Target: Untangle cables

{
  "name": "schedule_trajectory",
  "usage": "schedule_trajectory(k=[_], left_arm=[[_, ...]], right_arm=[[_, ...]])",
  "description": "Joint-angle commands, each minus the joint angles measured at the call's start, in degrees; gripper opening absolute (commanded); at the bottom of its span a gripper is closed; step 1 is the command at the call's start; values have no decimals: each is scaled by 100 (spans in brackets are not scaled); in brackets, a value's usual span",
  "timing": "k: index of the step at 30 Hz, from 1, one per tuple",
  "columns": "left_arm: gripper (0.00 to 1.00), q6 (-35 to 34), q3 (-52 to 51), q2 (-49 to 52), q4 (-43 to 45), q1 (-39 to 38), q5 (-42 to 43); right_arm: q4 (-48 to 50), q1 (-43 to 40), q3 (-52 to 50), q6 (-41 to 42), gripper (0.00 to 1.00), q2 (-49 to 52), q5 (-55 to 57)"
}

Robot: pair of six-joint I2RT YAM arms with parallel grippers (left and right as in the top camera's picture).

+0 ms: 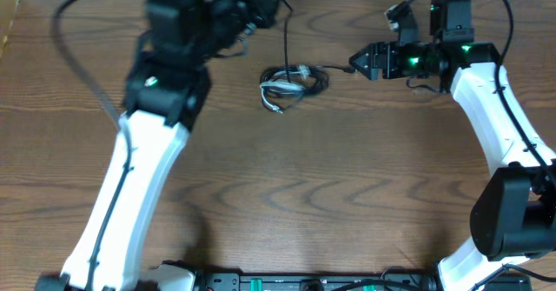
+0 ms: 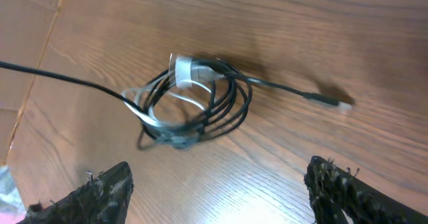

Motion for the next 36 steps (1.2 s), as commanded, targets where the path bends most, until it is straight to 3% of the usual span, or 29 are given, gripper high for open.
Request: schedule_trajectory(k=[1,7,13,19,24,27,35,36], left_arm=[[7,-745,105,-446,413,223,85],[7,-966,105,-699,452,361,94],[7,-953,103,-673,-98,361,44],[7,-723,96,-673,-793,413,-210],[7,149,96,-411,-2406,415,-1034],[7,708,96,140,-3032,420,-1082],[7,1620,96,1733,-3480,420,-1121],[11,1725,96,1910,-3523,420,-1121]], right_arm=[[72,269,70,-177,81,28,-52],[396,654,70,-177,82,28,-55],[437,1198,70,-409,82,33,17],[-9,1569,70,-94,73,35,1099],[-289,1362,70,328,70,35,1648],[-474,1084,70,396,69,35,1794],[-925,483,70,382,69,35,1794],[-966,444,70,363,70,35,1794]])
